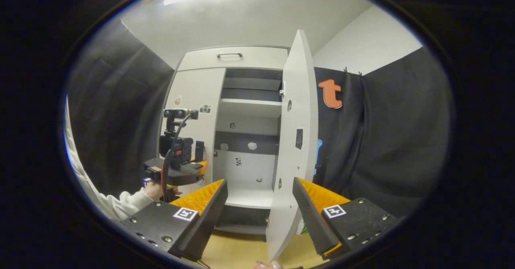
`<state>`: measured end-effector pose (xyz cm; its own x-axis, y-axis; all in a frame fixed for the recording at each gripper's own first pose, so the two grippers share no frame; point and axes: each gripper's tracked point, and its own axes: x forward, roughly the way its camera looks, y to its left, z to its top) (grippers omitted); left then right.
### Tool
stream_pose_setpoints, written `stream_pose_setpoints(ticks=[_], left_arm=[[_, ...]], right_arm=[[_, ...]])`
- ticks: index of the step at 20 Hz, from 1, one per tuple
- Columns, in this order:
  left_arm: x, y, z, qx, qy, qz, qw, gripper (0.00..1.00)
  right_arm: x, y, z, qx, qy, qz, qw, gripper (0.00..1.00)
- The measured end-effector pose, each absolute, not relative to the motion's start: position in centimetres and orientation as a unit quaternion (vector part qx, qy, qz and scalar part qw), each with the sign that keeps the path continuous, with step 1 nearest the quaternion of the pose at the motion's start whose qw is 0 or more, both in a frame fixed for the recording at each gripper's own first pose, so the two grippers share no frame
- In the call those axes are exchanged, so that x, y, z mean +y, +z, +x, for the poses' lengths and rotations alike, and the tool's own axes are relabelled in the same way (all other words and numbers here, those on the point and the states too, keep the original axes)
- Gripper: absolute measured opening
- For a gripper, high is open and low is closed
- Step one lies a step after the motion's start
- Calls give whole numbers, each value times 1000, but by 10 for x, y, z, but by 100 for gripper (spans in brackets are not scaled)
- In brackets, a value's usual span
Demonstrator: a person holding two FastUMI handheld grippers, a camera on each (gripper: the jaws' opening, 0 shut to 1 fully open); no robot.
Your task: Open the right door of the double-door shoe cabinet with the right hand, and open the left door with the left hand.
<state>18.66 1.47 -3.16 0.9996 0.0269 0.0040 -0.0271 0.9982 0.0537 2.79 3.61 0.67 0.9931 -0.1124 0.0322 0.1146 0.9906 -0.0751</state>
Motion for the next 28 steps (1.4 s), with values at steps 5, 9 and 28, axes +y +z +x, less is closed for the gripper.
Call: stream_pose_setpoints(ticks=[5,9,28], left_arm=[[14,-33,182,13,2,16,1000,21],[12,-31,162,20,-13,9,1000,21],[53,-16,44,46,-16,-21,999,21]], right_arm=[[37,13,25,-23,-47,-41,998,93],[38,10,31,-20,-24,-33,999,94],[126,-15,74,0,128,-5,992,94]])
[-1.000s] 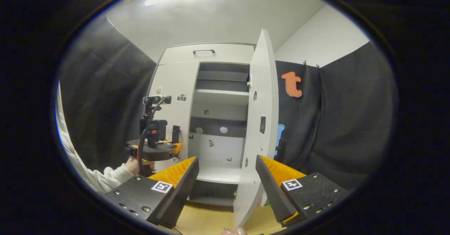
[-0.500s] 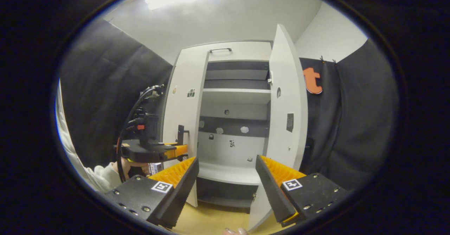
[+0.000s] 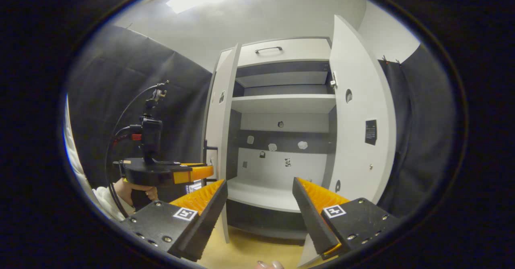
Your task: Open the right door of the double-door shoe cabinet with the right hand, and open the left door with the left hand.
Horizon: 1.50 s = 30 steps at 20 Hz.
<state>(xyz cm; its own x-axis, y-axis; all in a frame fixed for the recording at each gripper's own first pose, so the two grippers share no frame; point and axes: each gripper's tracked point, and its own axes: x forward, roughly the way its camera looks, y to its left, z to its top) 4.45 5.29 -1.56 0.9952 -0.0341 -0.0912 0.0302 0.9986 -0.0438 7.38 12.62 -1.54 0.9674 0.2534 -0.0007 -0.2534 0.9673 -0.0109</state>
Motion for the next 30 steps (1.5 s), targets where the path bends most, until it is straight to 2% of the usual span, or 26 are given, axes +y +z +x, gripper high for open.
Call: stream_pose_setpoints(ticks=[9,13,15,19,20,21,22,23,24,26,27,28,29,30], left_arm=[[90,-8,4,47,11,-1,999,20],[103,-6,-7,46,22,1,999,15],[113,-4,-13,43,27,3,999,17],[137,0,-25,35,49,5,998,14],[142,1,-27,31,54,6,998,12],[149,3,-30,28,59,4,998,12],[154,3,-32,26,61,1,998,10],[160,4,-35,23,62,-3,998,9],[165,4,-37,22,63,-6,998,8],[170,1,-38,25,70,1,997,8],[178,1,-39,24,79,13,996,8],[190,0,-40,25,94,24,995,6],[205,-1,-43,28,110,34,993,5],[219,-2,-46,29,125,40,991,2]], right_arm=[[175,-24,95,4,188,8,982,94],[194,-30,105,9,209,15,978,94],[205,-31,106,9,219,18,976,94],[221,-33,111,11,231,15,973,94],[225,-34,113,11,234,15,972,98],[228,-34,113,11,236,15,971,94],[232,-34,113,12,238,15,971,98],[235,-35,113,13,240,15,971,94],[238,-36,113,14,242,14,970,98],[243,-37,112,16,244,10,970,98],[243,-37,111,17,242,6,970,98],[244,-37,111,16,240,4,971,93],[244,-36,111,15,238,3,971,93],[245,-37,111,14,236,3,972,98]])
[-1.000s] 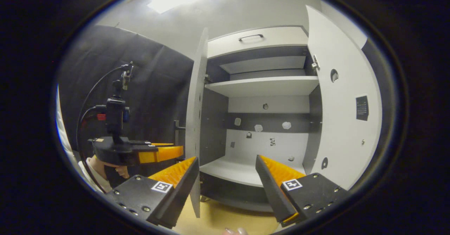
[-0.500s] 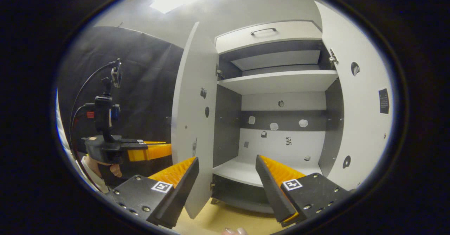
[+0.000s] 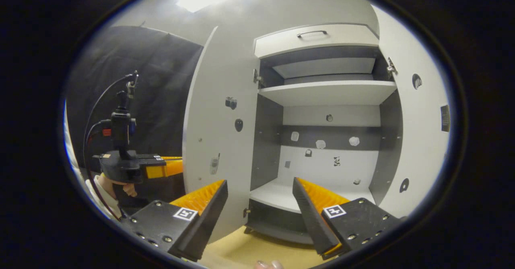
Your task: Open the right door of the double-door shoe cabinet with the right hand, and open the left door with the left hand.
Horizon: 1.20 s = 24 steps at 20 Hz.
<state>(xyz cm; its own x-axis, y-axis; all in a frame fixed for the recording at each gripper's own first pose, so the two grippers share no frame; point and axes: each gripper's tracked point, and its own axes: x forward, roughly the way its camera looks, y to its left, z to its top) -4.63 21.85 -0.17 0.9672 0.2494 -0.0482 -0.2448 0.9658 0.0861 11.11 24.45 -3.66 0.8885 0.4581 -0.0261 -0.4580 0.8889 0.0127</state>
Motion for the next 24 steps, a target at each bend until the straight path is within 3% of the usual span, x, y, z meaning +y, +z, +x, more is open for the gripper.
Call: stream_pose_setpoints(ticks=[5,6,7,8,10,17,24], left_arm=[[222,2,-48,12,84,-21,996,2],[222,0,-47,16,86,-11,996,2],[224,-1,-49,17,87,3,996,2],[223,-1,-51,21,86,15,996,2],[222,1,-55,24,86,20,996,2],[219,15,-96,6,115,5,993,1],[162,24,-122,-7,107,-10,994,3]], right_arm=[[252,-41,112,24,230,3,973,98],[253,-42,111,25,230,1,973,93],[254,-42,111,25,231,0,973,98],[256,-42,110,25,231,-2,973,93],[258,-43,108,25,232,-4,972,98],[256,-40,99,26,255,1,966,94],[230,-45,84,35,265,-11,963,98]])
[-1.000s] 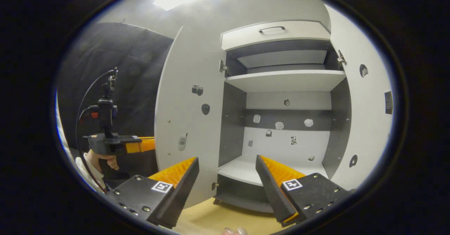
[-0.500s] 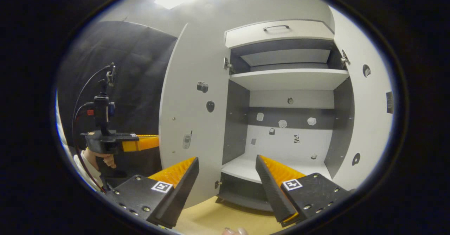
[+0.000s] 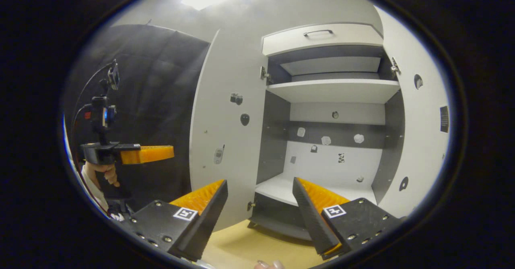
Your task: Open the right door of the double-door shoe cabinet with the right hand, and open the left door with the left hand.
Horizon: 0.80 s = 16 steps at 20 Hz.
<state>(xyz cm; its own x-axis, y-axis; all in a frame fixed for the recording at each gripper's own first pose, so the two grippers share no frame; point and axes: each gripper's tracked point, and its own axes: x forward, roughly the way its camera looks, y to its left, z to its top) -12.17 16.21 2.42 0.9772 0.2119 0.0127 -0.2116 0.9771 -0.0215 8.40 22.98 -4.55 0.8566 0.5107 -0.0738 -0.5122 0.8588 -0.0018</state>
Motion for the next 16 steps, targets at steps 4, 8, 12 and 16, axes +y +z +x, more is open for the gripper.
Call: stream_pose_setpoints(ticks=[4,8,12,16], left_arm=[[121,20,-113,-7,81,0,997,21],[65,-6,-87,24,18,20,999,57],[21,-16,-52,14,-31,24,999,93],[2,-9,-29,-19,-35,53,998,95]], right_arm=[[200,-47,76,43,253,-9,966,98],[167,-46,70,43,230,-5,972,98],[140,-47,66,47,204,-4,978,98],[124,-51,68,49,178,-2,983,98]])
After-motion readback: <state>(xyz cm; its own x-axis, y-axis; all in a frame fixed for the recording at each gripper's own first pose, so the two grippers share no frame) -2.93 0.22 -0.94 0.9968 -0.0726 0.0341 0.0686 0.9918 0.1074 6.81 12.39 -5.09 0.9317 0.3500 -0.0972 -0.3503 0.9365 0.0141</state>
